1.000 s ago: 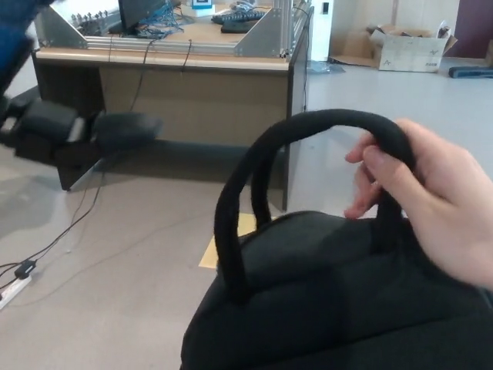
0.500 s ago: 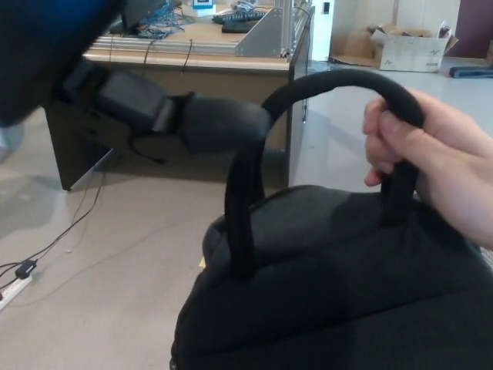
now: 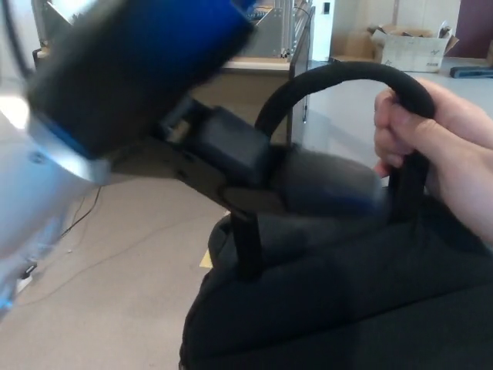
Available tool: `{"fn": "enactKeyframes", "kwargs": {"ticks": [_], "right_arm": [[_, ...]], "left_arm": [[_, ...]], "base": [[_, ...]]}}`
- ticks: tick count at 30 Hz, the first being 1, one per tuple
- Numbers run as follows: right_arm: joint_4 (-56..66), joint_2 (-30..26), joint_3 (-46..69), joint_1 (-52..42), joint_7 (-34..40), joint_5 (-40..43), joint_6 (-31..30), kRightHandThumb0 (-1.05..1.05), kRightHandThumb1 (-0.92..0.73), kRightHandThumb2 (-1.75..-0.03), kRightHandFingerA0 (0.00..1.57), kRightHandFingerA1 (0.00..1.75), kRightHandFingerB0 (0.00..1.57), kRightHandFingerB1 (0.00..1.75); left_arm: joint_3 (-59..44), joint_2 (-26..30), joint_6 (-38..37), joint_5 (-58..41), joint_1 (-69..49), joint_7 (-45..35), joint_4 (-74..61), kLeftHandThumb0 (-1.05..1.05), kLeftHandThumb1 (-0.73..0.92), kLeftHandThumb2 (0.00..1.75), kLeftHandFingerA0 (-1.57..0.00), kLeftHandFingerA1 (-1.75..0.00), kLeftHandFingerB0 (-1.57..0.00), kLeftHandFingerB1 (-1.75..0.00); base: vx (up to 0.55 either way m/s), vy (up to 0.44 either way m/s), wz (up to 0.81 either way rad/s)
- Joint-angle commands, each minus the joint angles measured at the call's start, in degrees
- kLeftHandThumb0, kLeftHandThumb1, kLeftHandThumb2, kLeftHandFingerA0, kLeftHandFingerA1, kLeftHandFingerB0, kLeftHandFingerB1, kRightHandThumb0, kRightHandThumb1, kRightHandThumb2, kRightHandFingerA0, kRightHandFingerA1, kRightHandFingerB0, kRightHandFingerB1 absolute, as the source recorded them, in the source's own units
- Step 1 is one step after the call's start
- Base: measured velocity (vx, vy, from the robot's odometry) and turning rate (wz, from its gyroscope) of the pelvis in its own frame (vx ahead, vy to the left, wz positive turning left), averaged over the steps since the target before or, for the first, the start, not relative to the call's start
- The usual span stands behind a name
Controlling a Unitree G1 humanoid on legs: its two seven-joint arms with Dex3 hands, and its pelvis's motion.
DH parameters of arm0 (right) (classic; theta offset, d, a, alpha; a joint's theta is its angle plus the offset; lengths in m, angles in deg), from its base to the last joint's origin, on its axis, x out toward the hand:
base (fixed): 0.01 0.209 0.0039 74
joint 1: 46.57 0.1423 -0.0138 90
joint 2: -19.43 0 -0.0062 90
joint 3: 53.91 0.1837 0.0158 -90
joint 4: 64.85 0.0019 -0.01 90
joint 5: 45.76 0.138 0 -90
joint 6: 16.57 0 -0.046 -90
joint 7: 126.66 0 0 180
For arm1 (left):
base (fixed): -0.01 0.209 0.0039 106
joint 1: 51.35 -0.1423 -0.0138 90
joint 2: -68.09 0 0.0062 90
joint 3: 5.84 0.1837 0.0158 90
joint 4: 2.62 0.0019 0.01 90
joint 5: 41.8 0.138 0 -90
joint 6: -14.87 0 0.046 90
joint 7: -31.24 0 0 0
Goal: A person hands over a black lunchbag to the robot and the robot uses its left hand to grab the strips of the lunchbag, the gives it back to the person.
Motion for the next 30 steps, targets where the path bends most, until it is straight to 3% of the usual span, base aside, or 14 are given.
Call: {"fn": "enactKeyframes", "kwargs": {"ticks": [1,8,9,11,16,21,29,30], "right_arm": [[0.0,-1.2,-0.2,0.5,0.1,-0.3,0.1,-0.74,-0.83,-0.65,0.36,0.44,0.27,0.37],[0.2,-1.0,0.0,0.8,-0.6,0.2,0.1,-0.75,-0.83,-0.65,0.35,0.44,0.27,0.37],[0.2,-1.0,0.0,0.8,-0.6,0.2,0.1,-0.75,-0.83,-0.65,0.36,0.44,0.27,0.36],[0.3,-1.0,-0.1,0.8,-0.7,0.2,0.1,-0.75,-0.83,-0.65,0.36,0.45,0.28,0.37],[0.2,-0.7,-0.1,1.5,-1.9,0.7,-0.4,-0.75,-0.83,-0.65,0.34,0.43,0.27,0.36],[0.1,-0.9,-0.2,1.9,-2.0,0.4,-0.3,-0.74,-0.81,-0.65,0.34,0.43,0.26,0.36],[-0.1,-0.8,-0.2,2.0,-2.2,0.4,-0.3,-0.73,-0.83,-0.65,0.35,0.43,0.28,0.36],[0.0,-1.0,-0.4,1.9,-2.3,0.1,-0.5,-0.74,-0.83,-0.65,0.35,0.42,0.27,0.35]], "left_arm": [[15.1,-8.2,24.7,10.7,6.3,3.8,1.7,-0.84,0.52,0.87,-0.04,-0.19,-0.08,-0.13],[24.3,-12.4,28.4,22.4,11.0,5.8,10.4,-0.89,0.55,0.89,-0.03,-0.1,-0.1,-0.08],[25.1,-12.6,28.9,23.6,11.5,5.8,11.5,-0.8,0.51,0.84,0.0,-0.12,-0.03,-0.1],[27.5,-13.5,27.7,27.8,12.2,7.0,16.6,-0.86,0.52,0.87,0.0,-0.07,-0.04,-0.05],[29.5,-14.6,24.6,33.3,12.5,9.8,25.5,-0.77,0.46,0.81,0.0,-0.07,0.0,0.0],[28.5,-13.4,21.9,36.2,11.5,11.3,28.6,-0.75,0.45,0.79,0.0,-0.04,0.0,0.0],[26.7,-9.1,22.8,39.6,11.3,7.2,26.8,-0.69,0.42,0.76,0.0,-0.03,0.0,0.0],[26.4,-7.5,25.3,40.4,12.0,4.6,24.2,-0.57,0.42,0.53,0.0,0.0,0.0,0.0]], "base": [[0.0,0.0,0.0],[0.0,0.0,0.0],[0.0,0.0,0.0],[0.0,0.0,0.0],[0.0,0.0,0.0],[0.0,0.0,0.0],[0.0,0.0,0.0],[0.0,0.0,0.0]]}}
